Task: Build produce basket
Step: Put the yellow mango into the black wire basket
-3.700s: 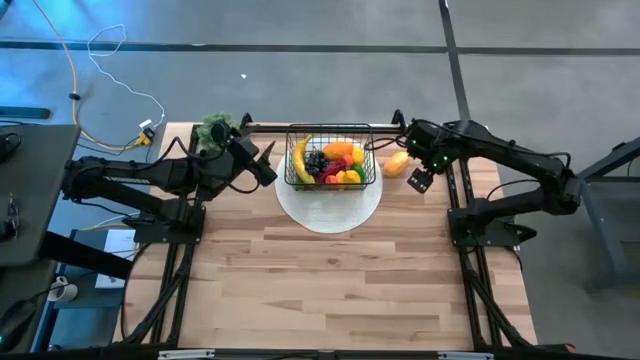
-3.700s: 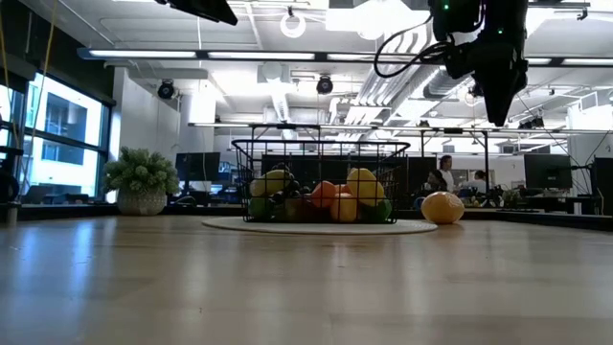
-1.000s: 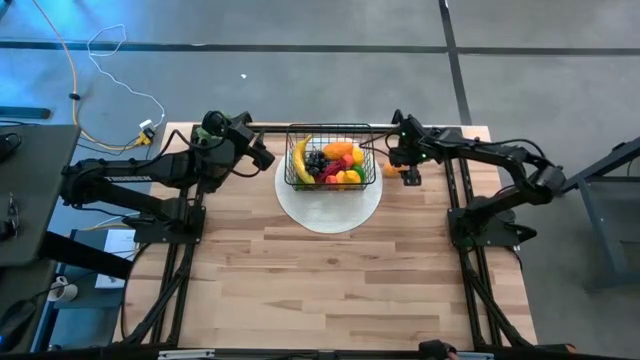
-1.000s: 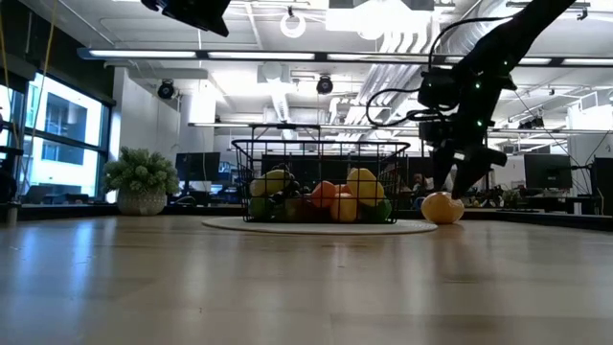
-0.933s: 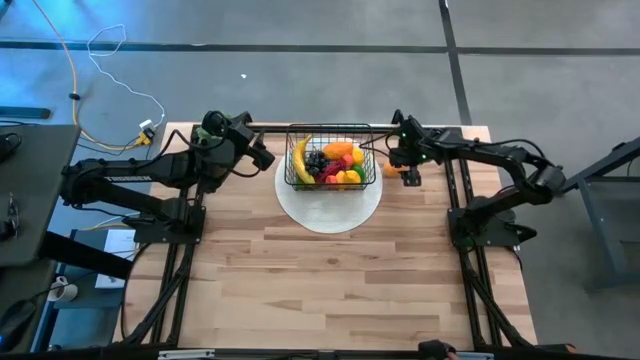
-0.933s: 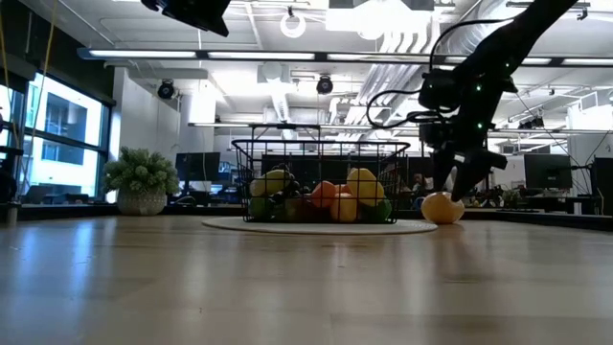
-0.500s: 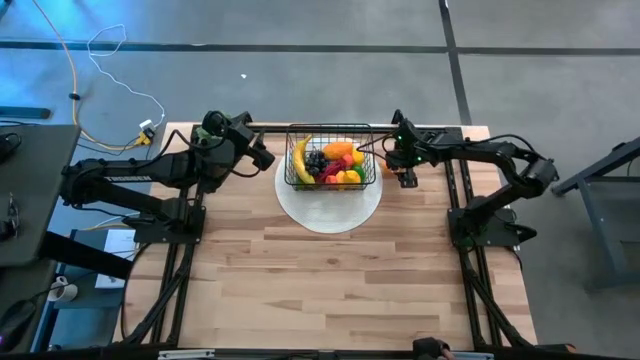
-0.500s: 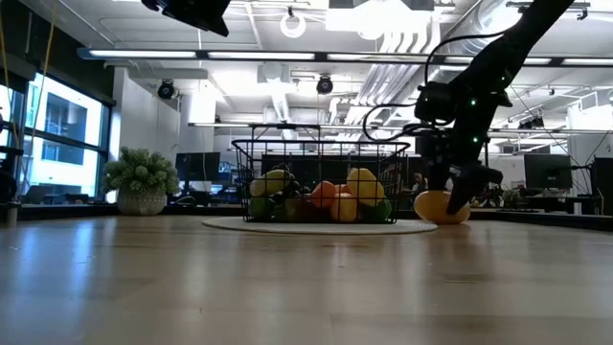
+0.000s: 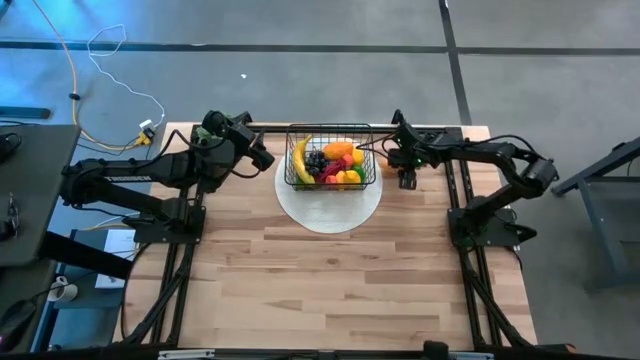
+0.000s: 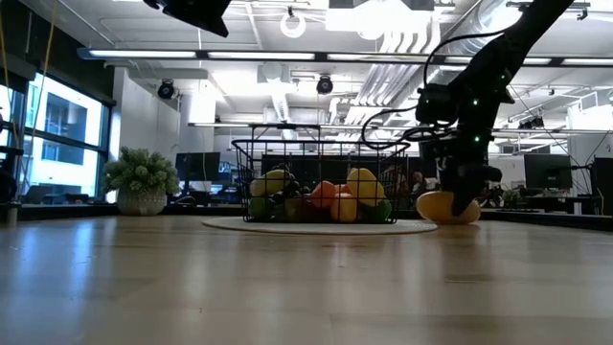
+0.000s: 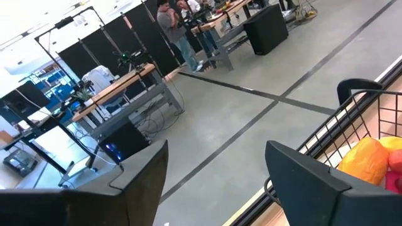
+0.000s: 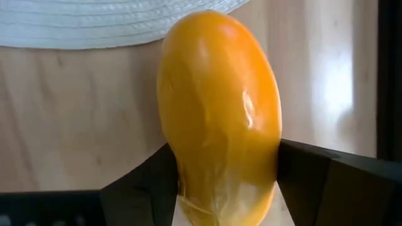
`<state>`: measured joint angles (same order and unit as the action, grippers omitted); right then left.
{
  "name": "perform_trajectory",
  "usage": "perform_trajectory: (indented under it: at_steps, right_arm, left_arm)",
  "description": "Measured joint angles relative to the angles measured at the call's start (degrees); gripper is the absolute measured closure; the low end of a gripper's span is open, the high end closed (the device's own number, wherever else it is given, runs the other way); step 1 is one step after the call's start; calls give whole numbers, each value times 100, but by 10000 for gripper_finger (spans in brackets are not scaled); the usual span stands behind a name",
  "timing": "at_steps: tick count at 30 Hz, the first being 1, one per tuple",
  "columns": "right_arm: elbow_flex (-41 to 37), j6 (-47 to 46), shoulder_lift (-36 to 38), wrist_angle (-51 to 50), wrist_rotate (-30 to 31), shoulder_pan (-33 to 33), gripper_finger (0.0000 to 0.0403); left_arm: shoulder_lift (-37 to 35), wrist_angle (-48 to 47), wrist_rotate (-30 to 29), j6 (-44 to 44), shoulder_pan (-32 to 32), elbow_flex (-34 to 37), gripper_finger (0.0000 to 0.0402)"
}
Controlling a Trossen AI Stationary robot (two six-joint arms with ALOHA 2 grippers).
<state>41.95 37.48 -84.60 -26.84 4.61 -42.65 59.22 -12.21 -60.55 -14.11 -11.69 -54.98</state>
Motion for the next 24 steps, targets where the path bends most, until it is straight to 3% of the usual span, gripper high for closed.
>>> perform_trajectory:
  at_steps: [6,14,19,24]
  right_arm:
    - [9,-965,543,-433,-12,34,212]
    - [59,-2527,1916,-698,36,45,212]
    - [519,-3020,2487,-539,45,213,212]
    - [1229,-3104,2426,-148,41,434,212]
  left_arm:
    - [0,1,-9,1,-2,0,148]
    - [0,2,-9,194,-2,0,148]
    - [0,3,-7,347,-2,-2,148]
    - [0,4,-7,564,-2,-2,148]
